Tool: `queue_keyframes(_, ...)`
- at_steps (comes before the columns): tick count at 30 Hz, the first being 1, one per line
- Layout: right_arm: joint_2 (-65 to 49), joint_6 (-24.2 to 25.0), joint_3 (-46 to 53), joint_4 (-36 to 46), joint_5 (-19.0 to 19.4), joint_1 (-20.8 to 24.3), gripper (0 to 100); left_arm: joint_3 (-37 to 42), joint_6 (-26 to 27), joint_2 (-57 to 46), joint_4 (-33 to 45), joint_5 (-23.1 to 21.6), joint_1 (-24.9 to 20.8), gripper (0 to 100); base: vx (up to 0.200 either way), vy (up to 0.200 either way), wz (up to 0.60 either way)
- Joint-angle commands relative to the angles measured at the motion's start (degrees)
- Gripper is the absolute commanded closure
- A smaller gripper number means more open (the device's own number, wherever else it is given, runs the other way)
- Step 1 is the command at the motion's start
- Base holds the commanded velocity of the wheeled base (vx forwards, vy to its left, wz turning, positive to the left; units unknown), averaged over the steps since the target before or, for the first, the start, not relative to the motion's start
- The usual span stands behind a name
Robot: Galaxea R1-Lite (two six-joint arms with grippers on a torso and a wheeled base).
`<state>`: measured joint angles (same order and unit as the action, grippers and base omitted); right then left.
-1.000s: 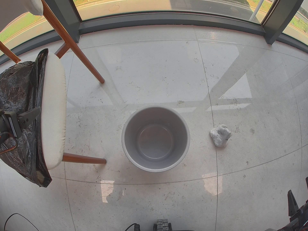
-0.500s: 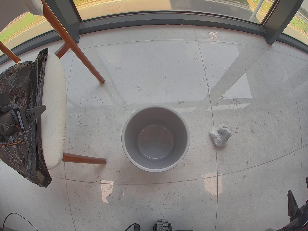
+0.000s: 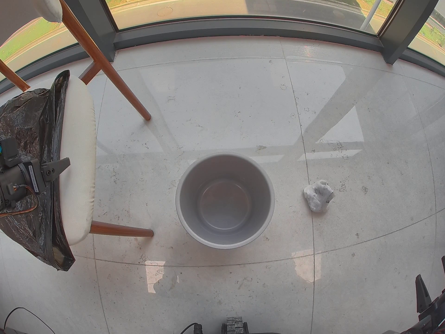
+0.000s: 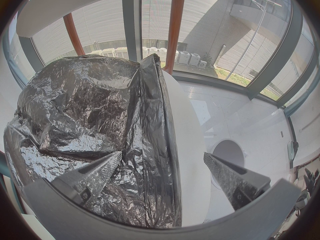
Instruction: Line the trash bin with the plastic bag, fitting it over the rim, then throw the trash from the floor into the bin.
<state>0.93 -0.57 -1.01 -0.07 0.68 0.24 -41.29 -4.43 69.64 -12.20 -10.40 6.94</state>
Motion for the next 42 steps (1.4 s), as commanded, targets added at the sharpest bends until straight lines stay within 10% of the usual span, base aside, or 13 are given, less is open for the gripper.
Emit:
queue_keyframes(1,-0.9,0.0,1.0,0.0,0.0,0.0,0,-0.2,0.1,-0.3,0.0,0.0,0.0,0,0.0,0.0,0.0)
queue_keyframes(27,-0.9,0.0,1.0,0.0,0.0,0.0,0,-0.5,2.6,5.7,-7.5,-0.5,0.5,0,0.0,0.0,0.0)
queue_keyframes(28,-0.9,0.0,1.0,0.0,0.0,0.0,0,-0.5,2.6,5.9,-7.6,-0.5,0.5,100,0.0,0.0,0.0)
queue_keyframes(42,-0.9,0.0,1.0,0.0,0.0,0.0,0,-0.2,2.6,5.7,-7.4,0.4,0.5,100,0.0,0.0,0.0)
